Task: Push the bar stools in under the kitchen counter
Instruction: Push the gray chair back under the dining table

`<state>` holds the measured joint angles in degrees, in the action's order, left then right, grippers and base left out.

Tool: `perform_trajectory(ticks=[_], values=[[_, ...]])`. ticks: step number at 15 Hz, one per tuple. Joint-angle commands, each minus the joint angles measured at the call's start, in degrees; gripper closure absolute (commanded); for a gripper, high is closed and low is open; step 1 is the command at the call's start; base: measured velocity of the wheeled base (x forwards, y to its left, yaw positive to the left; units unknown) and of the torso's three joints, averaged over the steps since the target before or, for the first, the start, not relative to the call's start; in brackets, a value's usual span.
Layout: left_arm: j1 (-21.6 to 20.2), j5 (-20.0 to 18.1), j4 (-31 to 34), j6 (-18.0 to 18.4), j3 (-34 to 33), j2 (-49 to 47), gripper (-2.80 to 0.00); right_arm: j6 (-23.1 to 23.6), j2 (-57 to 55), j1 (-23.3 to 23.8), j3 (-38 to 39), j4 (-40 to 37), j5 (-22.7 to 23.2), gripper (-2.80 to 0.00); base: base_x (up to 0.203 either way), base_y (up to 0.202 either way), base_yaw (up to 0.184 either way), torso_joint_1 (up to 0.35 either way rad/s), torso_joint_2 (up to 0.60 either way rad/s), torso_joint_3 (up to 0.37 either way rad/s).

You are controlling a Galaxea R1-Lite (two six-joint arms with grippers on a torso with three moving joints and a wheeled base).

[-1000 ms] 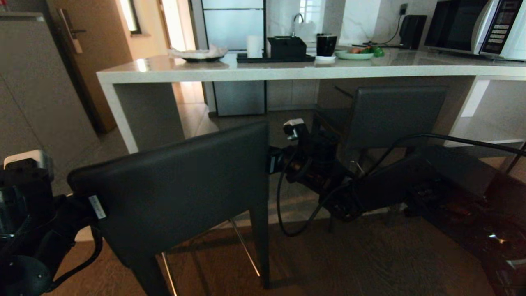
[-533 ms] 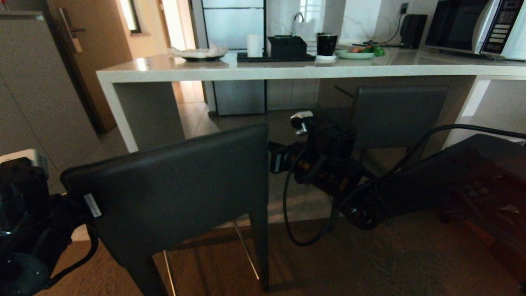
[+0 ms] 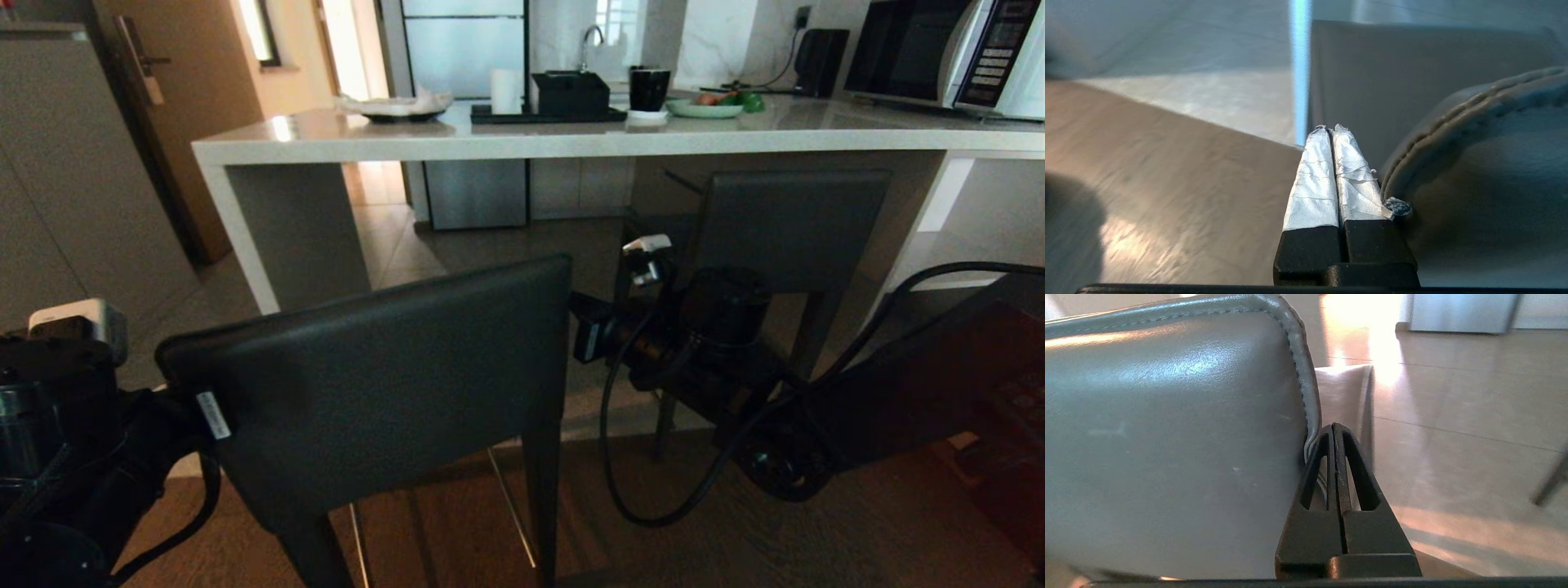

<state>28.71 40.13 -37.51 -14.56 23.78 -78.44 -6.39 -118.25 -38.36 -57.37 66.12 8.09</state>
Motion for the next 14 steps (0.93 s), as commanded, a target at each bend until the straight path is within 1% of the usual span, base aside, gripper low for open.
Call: perform_trajectory(ticks=[1,4,6,7,9,10,13,14], values=[[2.89,-1.32,-0.47,-0.11,0.86,-1.42,0.00,-0.09,2.57,-4.89,1.94,0.32,0.72,0.00,0.000,0.000,0.000,0.000,0.00,0.000],[2.87,-3.35,-0.52,0.02,6.05,-5.54,0.00,-0.05,5.76,-4.97,4.90,0.41,0.78,0.00,0.000,0.000,0.000,0.000,0.00,0.000],[0.64,-4.17,-0.16,0.86,9.49,-7.62,0.00,-0.09,6.37,-4.39,6.57,0.53,0.70,0.00,0.000,0.000,0.000,0.000,0.00,0.000],[-0.62,-4.33,-0.17,1.89,9.94,-8.35,0.00,-0.08,6.44,-3.92,7.71,1.72,0.70,0.00,0.000,0.000,0.000,0.000,0.00,0.000],[-0.87,-4.29,-0.23,1.77,8.64,-8.48,0.00,-0.12,5.75,-3.67,9.11,3.73,0.69,0.00,0.000,0.000,0.000,0.000,0.00,0.000],[-1.66,-4.26,-0.33,1.74,7.73,-8.81,0.00,-0.20,5.25,-3.33,9.28,3.80,0.69,0.00,0.000,0.000,0.000,0.000,0.00,0.000],[-8.39,-4.70,-1.23,1.73,6.67,-13.00,0.00,-0.12,2.71,-2.06,9.12,4.80,0.69,0.00,0.000,0.000,0.000,0.000,0.00,0.000],[-10.24,-6.05,-3.41,1.71,6.38,-14.94,0.00,-0.04,1.97,-1.80,9.12,4.92,0.77,0.00,0.000,0.000,0.000,0.000,0.00,0.000]])
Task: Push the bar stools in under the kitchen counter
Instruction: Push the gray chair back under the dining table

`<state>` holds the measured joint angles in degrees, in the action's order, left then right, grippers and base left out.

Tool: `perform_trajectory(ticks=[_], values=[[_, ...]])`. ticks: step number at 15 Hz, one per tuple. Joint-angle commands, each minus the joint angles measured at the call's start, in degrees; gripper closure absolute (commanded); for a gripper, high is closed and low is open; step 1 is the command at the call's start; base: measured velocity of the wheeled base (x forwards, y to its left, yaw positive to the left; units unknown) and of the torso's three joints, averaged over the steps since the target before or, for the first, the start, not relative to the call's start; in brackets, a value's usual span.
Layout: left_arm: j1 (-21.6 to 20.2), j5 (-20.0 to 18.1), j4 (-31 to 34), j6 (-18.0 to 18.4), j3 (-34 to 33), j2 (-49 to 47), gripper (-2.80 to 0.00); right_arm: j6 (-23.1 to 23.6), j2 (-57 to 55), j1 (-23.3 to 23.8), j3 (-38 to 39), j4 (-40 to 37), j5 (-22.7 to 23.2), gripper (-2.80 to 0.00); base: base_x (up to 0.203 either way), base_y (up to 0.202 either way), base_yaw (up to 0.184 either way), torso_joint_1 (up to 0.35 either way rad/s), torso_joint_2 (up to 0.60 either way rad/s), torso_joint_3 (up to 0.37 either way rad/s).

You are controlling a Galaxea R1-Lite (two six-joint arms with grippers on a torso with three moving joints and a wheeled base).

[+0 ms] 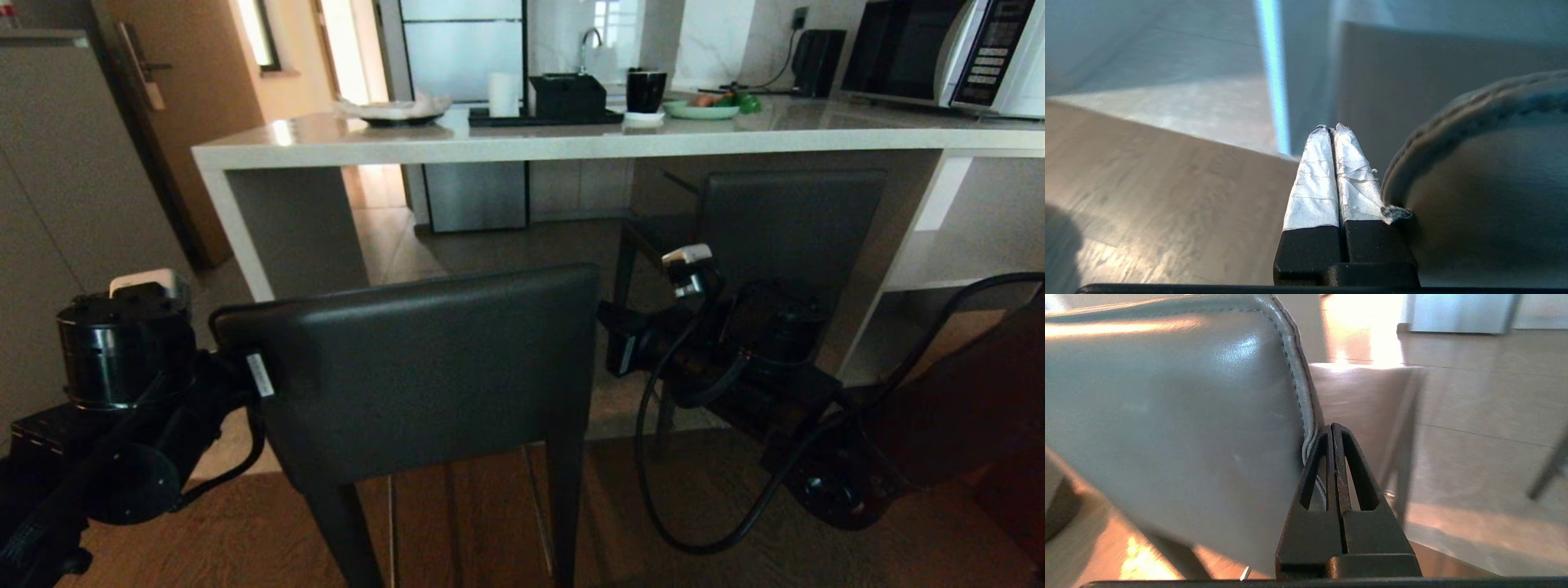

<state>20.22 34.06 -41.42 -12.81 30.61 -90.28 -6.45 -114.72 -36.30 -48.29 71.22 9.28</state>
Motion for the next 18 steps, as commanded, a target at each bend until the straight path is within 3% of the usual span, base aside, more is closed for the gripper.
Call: perform_trajectory(ticks=[1,5,11,13,18], values=[[-3.09,-0.95,-2.04,0.19,-0.78,-4.94,0.00,0.11,-2.15,-3.78,-0.04,-0.06,-0.40,0.00,0.000,0.000,0.000,0.000,0.00,0.000],[-4.27,-1.62,-10.01,0.63,-0.64,-11.80,0.00,0.38,-3.09,-3.32,0.04,1.03,-0.85,0.00,0.000,0.000,0.000,0.000,0.00,0.000],[-3.88,-2.89,-10.57,0.78,4.70,-14.35,0.00,0.40,-6.93,-0.59,-1.66,1.03,-1.02,0.00,0.000,0.000,0.000,0.000,0.00,0.000],[-4.03,-3.04,-10.60,2.54,7.27,-15.77,0.00,0.47,-8.27,0.36,-4.36,0.87,-1.09,0.00,0.000,0.000,0.000,0.000,0.00,0.000],[-4.21,-3.04,-10.61,2.35,5.34,-15.45,0.00,1.28,-8.14,0.80,-4.78,0.86,-1.78,0.00,0.000,0.000,0.000,0.000,0.00,0.000]])
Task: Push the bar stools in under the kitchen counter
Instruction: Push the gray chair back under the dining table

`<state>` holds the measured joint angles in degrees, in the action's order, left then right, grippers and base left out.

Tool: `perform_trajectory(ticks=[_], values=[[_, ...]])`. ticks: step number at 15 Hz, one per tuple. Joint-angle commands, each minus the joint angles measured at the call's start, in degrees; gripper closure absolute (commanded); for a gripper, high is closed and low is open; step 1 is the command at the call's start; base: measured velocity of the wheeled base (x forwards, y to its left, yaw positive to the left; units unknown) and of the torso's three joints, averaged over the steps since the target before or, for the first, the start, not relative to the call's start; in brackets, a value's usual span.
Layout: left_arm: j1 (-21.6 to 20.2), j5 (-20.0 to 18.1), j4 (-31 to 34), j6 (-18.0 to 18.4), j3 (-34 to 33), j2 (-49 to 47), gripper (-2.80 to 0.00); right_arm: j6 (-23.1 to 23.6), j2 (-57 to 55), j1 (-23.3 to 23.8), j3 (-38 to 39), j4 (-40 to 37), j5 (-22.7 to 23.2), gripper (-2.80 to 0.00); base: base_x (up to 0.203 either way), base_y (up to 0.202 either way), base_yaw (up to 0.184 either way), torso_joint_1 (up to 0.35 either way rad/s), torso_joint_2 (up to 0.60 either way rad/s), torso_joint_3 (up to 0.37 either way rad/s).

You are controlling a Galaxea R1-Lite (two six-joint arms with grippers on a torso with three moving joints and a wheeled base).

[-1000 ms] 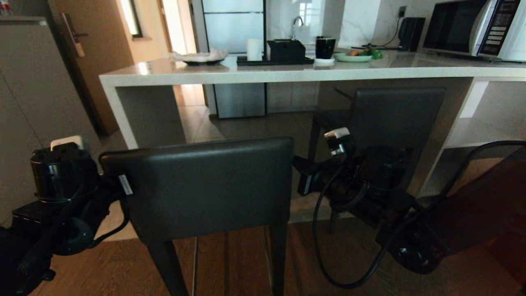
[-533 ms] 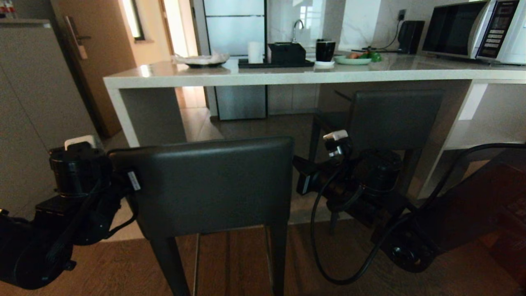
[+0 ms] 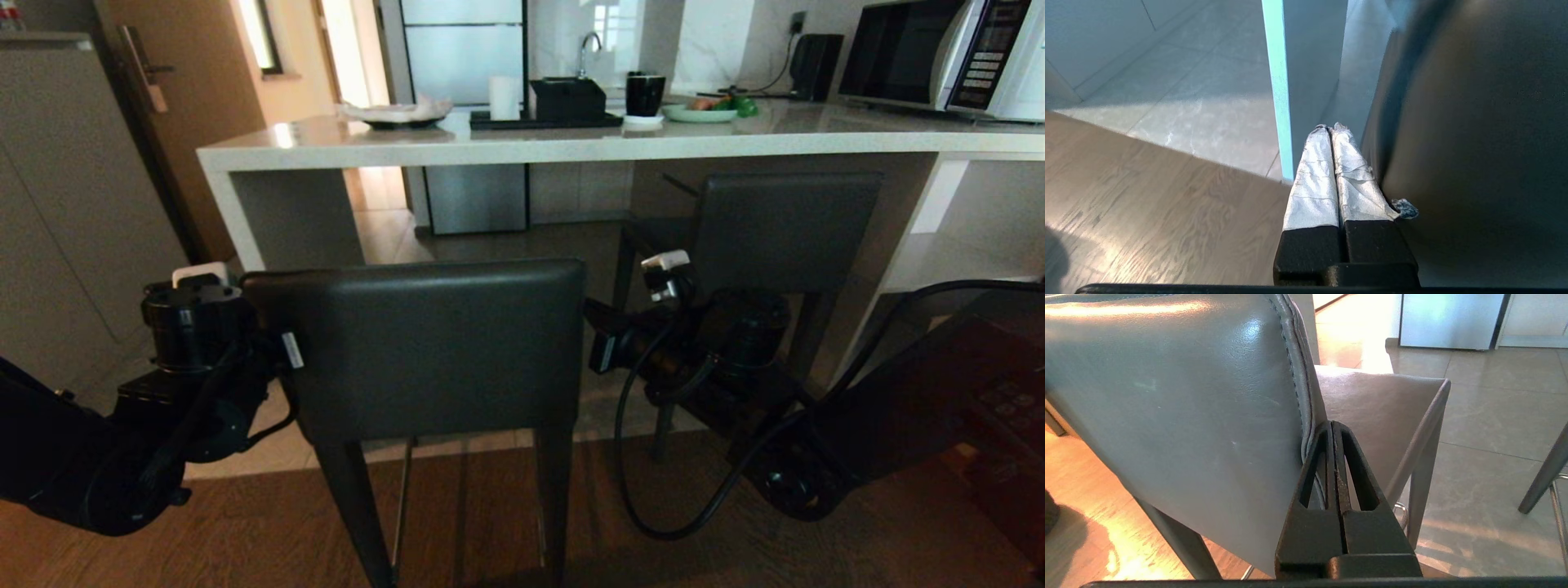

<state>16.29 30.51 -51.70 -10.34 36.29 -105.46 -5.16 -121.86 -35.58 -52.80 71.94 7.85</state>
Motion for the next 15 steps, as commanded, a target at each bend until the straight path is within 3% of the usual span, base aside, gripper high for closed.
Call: perform_trajectory(ticks=[1,3,5,8,15], values=[[-0.62,0.51,-0.33,-0.12,-0.42,-0.36,0.00,0.06,-1.27,0.08,-0.54,0.05,-0.64,0.00,0.000,0.000,0.000,0.000,0.00,0.000],[-2.60,0.01,-0.33,0.07,-0.08,-0.60,0.00,-0.03,-1.54,0.08,-1.20,-0.11,-0.64,0.00,0.000,0.000,0.000,0.000,0.00,0.000],[-2.89,-2.98,-0.33,0.61,-0.41,0.46,0.00,-0.03,-0.96,0.08,-0.90,-0.13,-0.73,0.00,0.000,0.000,0.000,0.000,0.00,0.000],[-1.77,-3.19,-0.32,2.36,-1.88,1.06,0.00,-0.03,-0.49,0.15,-0.38,-0.13,-2.66,0.00,0.000,0.000,0.000,0.000,0.00,0.000],[-2.40,-4.50,-0.33,2.43,-2.36,1.29,0.00,0.06,-0.84,0.60,-0.38,-0.13,-2.71,0.00,0.000,0.000,0.000,0.000,0.00,0.000]])
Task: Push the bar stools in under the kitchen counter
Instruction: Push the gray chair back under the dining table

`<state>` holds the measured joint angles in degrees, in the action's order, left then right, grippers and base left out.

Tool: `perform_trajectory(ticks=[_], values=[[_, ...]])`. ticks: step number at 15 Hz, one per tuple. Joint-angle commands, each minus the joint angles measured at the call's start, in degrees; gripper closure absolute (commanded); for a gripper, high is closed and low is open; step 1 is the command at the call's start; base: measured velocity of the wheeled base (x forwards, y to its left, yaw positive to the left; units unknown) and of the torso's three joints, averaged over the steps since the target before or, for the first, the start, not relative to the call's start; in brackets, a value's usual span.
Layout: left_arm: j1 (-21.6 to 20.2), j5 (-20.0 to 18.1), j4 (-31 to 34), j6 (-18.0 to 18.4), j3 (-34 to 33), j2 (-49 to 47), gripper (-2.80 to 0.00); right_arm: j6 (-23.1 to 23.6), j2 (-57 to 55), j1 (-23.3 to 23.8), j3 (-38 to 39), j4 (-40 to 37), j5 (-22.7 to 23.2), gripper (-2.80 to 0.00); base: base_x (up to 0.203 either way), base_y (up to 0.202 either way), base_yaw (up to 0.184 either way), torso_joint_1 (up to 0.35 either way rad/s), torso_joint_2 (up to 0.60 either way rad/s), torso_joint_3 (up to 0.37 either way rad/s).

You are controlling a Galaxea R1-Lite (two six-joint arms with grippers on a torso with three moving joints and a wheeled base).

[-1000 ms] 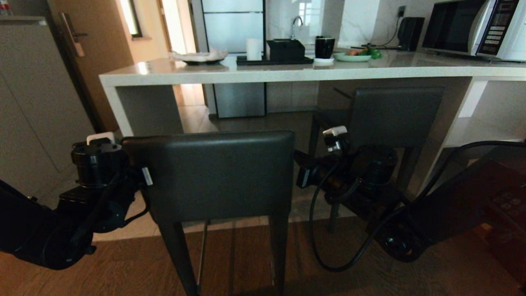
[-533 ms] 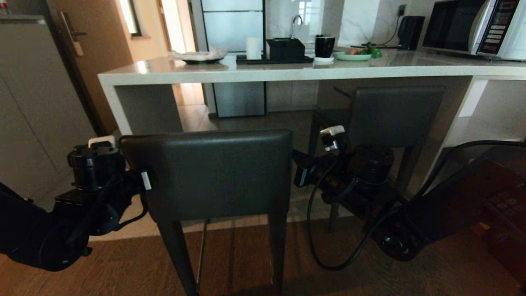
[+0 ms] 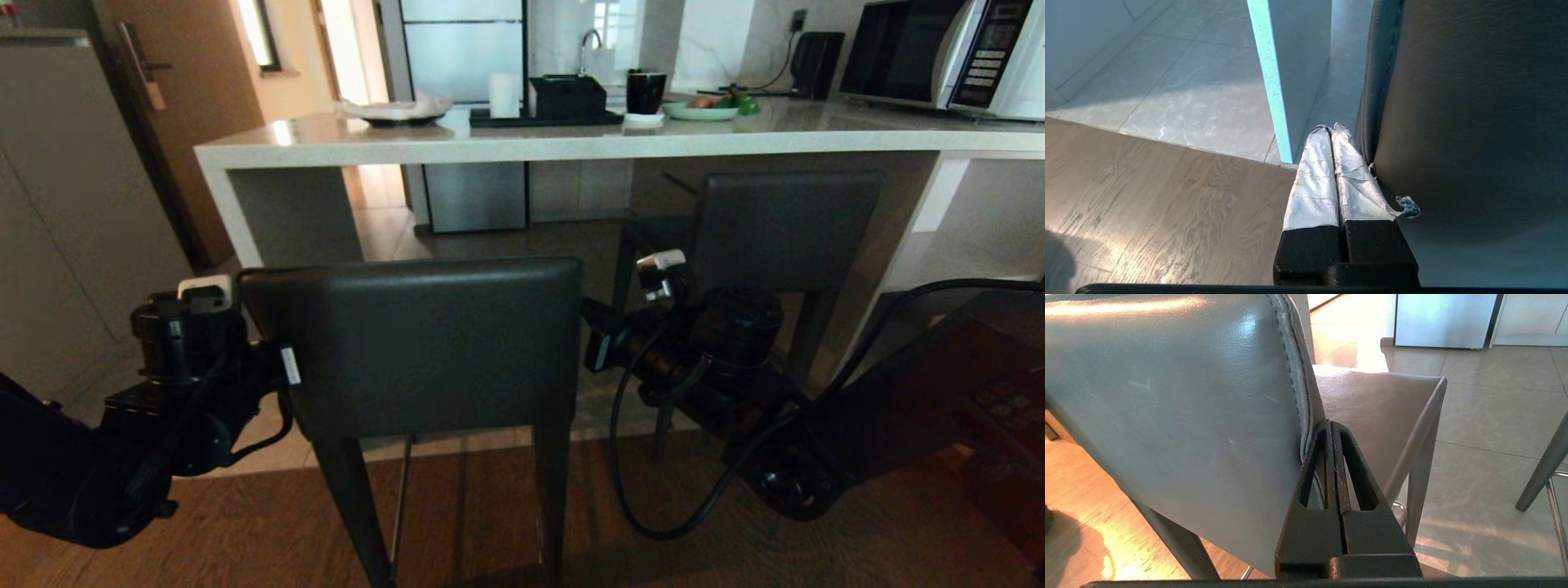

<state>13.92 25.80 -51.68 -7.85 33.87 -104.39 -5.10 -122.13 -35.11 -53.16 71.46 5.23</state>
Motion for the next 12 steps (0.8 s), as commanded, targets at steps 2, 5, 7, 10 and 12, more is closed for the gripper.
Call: perform_trajectory(ticks=[2,5,7,10,12], values=[[-0.12,0.13,-0.36,-0.15,-0.12,0.06,0.00,0.00,-0.75,0.22,-0.05,0.26,-0.04,0.00,0.000,0.000,0.000,0.000,0.00,0.000],[-0.12,0.13,-0.36,-0.16,0.14,-0.20,0.00,0.00,-1.01,0.30,-0.17,0.19,-0.07,0.00,0.100,0.000,0.001,-0.002,0.00,0.005],[-0.12,0.13,-0.36,-0.15,0.15,-0.29,0.00,0.00,-1.00,0.38,-0.14,0.17,-0.08,0.00,0.189,0.000,0.002,0.008,0.01,0.002],[-0.12,0.13,-0.36,-0.15,0.24,-0.38,0.00,0.00,-0.92,0.48,-0.10,0.17,-0.04,0.00,0.187,0.000,0.004,0.004,0.00,0.002],[-0.03,0.13,-0.36,-0.15,0.24,-0.38,0.00,0.00,-0.95,0.60,-0.27,0.17,-0.04,0.00,0.187,0.000,0.001,0.001,0.00,0.001]])
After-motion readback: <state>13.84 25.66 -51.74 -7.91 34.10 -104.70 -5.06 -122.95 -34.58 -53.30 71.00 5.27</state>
